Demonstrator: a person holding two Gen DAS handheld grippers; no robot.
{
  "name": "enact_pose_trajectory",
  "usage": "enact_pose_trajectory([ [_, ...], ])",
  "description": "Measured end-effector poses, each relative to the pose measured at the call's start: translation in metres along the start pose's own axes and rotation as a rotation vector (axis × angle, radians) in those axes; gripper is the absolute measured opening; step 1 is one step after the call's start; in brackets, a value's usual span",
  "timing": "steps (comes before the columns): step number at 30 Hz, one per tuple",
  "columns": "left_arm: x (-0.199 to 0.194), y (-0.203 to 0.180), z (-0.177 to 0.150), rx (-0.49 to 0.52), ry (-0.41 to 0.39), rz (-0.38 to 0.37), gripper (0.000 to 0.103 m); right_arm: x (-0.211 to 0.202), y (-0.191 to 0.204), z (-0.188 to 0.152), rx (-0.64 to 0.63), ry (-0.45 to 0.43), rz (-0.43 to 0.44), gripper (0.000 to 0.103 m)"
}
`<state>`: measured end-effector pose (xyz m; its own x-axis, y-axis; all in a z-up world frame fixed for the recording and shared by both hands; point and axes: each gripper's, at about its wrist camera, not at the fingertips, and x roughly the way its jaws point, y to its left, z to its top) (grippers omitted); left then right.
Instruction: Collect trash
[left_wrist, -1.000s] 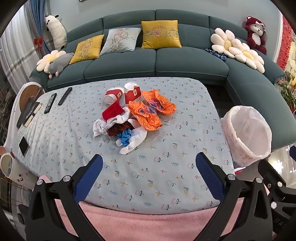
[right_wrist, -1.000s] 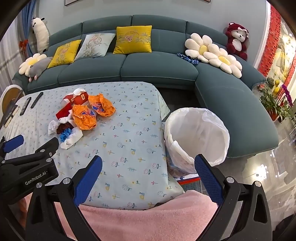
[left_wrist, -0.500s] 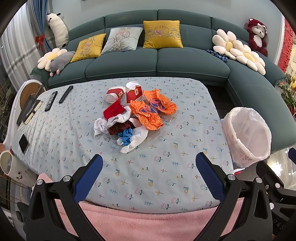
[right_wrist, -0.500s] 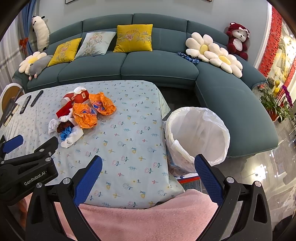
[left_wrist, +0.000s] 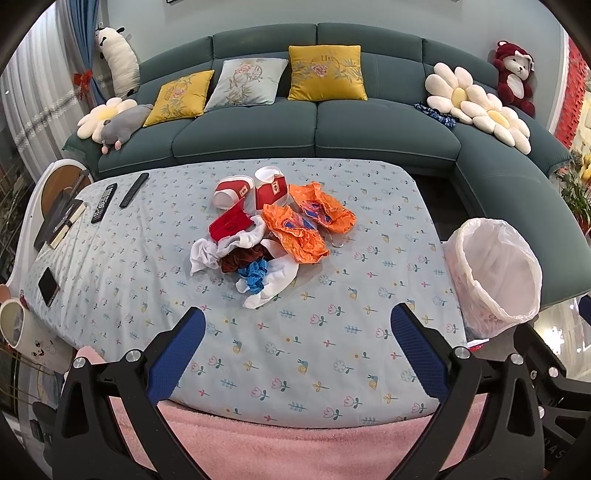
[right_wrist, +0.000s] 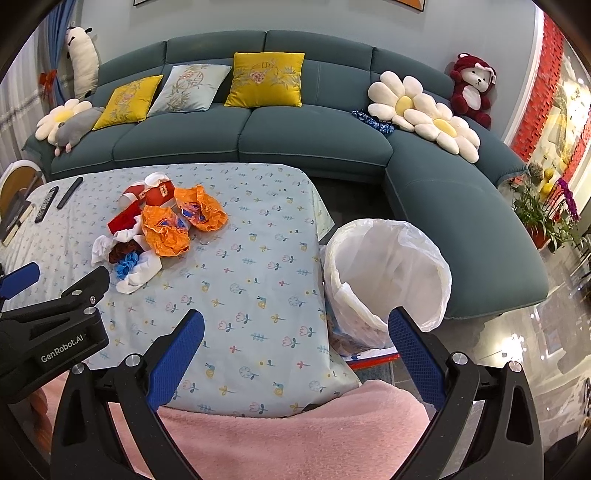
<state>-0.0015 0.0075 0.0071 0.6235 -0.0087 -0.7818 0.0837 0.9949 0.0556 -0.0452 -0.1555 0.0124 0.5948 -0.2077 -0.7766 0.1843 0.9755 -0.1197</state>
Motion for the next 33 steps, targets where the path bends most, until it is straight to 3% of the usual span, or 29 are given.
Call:
enact_pose_trajectory([
  [33, -0.0042, 0.0033, -0.0018, -0.002, -0.010, -0.003, 0.096, -0.0026, -0.0045, -0.0016, 0.021, 0.007, -0.030, 0.096],
])
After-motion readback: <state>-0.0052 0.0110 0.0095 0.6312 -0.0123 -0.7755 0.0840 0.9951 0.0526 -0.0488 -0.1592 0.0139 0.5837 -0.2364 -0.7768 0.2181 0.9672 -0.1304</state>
